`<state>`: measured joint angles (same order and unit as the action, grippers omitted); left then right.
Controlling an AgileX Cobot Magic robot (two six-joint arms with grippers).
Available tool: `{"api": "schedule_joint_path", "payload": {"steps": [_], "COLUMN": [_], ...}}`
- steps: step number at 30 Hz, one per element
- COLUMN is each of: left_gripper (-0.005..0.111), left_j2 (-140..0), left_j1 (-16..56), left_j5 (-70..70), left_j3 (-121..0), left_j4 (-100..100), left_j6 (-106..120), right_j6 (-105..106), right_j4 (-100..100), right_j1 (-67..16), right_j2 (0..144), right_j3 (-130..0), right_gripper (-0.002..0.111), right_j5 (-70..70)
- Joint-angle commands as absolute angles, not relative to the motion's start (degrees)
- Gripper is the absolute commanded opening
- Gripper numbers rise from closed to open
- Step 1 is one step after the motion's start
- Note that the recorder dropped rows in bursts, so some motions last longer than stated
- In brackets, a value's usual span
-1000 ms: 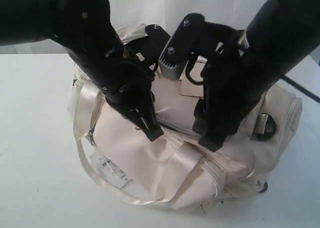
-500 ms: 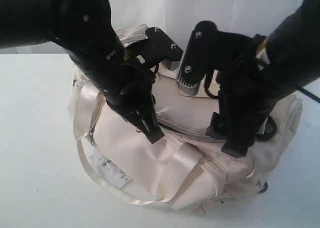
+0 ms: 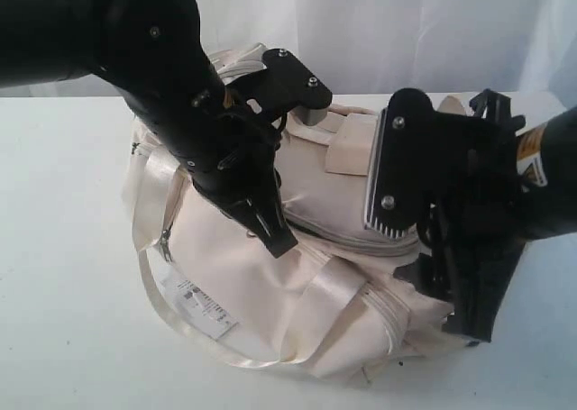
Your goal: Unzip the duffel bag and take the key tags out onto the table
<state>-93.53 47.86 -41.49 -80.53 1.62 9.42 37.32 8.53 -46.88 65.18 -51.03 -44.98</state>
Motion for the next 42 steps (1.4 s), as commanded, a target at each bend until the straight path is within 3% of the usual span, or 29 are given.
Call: {"api": "schedule_joint_path", "payload": {"steps": [1,17,19,20,21,22,23,29,42], "left_gripper": [0.0,0.0,0.0,0.0,0.0,0.0,0.0,0.0,0.0], "left_j2": [-92.6,-92.6,-92.6,-92.6,-92.6,-92.6,-92.6,-92.6,-88.5], "left_j1": [48.0,48.0,48.0,48.0,48.0,48.0,48.0,48.0,48.0], "left_j5": [-41.6,-41.7,-42.1,-42.1,-42.1,-42.5,-42.7,-47.3,-50.7], "left_j3": [-80.5,-80.5,-80.5,-80.5,-80.5,-80.5,-80.5,-80.5,-80.7], "left_j4": [0.0,0.0,0.0,0.0,0.0,0.4,0.5,15.6,25.3], "left_j6": [9.4,9.2,9.2,9.2,9.2,9.2,9.2,0.0,-3.4], "right_j6": [38.8,38.8,38.7,38.6,38.6,38.6,38.6,38.6,35.5], "right_j4": [8.4,8.4,8.5,8.5,8.5,8.5,8.5,9.0,13.6], "right_j1": [-46.9,-46.9,-46.9,-46.9,-46.9,-46.9,-46.9,-46.9,-46.9], "right_j2": [64.7,68.5,70.1,70.4,70.4,70.1,69.9,69.6,69.6], "right_j3": [-46.7,-39.9,-39.9,-39.9,-39.9,-39.9,-39.9,-39.9,-39.9], "right_gripper": [0.075,0.066,0.056,0.039,0.031,0.01,0.002,0.0,0.0], "right_j5": [-36.2,-21.5,-21.5,-21.5,-21.5,-22.1,-22.7,-28.3,-33.8]}}
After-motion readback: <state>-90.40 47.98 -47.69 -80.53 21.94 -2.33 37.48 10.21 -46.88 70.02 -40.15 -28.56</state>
